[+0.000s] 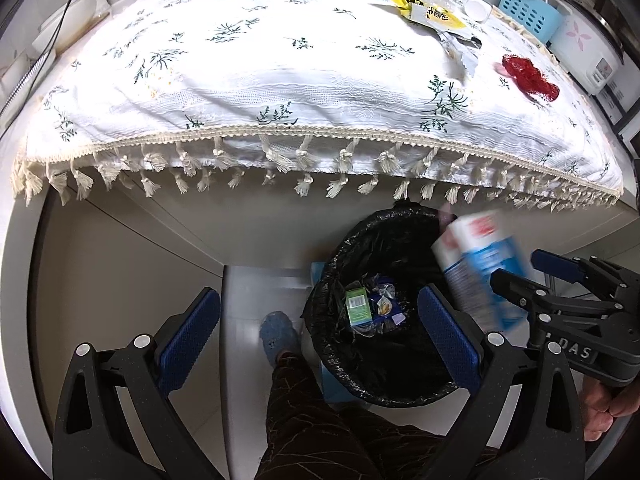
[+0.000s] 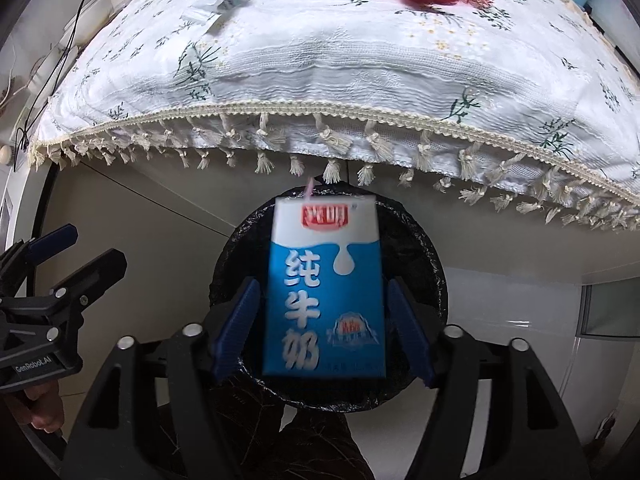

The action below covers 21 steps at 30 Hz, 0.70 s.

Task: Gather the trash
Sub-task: 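Raise both tools away from the bin back over the table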

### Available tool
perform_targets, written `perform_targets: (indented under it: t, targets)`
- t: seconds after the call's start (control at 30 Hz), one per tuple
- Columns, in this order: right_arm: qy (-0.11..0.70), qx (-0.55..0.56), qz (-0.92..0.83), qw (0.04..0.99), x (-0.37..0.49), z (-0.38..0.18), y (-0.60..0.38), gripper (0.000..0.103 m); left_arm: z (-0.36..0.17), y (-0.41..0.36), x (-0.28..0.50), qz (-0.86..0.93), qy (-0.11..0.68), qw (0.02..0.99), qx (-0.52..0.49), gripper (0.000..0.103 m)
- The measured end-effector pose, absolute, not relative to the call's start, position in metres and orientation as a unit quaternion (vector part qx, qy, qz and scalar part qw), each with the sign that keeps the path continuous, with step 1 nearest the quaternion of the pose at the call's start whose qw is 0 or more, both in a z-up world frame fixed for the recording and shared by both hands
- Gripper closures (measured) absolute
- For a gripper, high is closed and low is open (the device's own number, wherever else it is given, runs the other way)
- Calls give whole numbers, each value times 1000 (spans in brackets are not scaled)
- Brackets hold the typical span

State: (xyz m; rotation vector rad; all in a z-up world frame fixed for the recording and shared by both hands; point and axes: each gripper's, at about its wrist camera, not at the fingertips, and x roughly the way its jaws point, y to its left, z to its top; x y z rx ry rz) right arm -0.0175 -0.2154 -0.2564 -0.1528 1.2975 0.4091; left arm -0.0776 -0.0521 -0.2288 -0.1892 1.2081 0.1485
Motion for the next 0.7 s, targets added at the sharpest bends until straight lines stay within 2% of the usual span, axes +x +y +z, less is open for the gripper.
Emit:
perform_targets:
  t: [0.07, 0.17, 0.33, 0.7]
  targets:
    - [594, -65, 186, 780, -16, -252, -219, 29, -228, -52, -76, 68, 565, 818, -90, 6]
    - [587, -58, 183, 787, -15, -243, -230, 19, -225, -54, -74, 69, 564, 818, -88, 6]
    - [570, -39, 173, 802, -10, -220, -244, 10, -215, -55, -69, 66, 562, 819, -91, 6]
    - [525, -38, 160, 835, 1, -157, -263, 8, -165, -63, -47, 51, 547, 830, -96, 6]
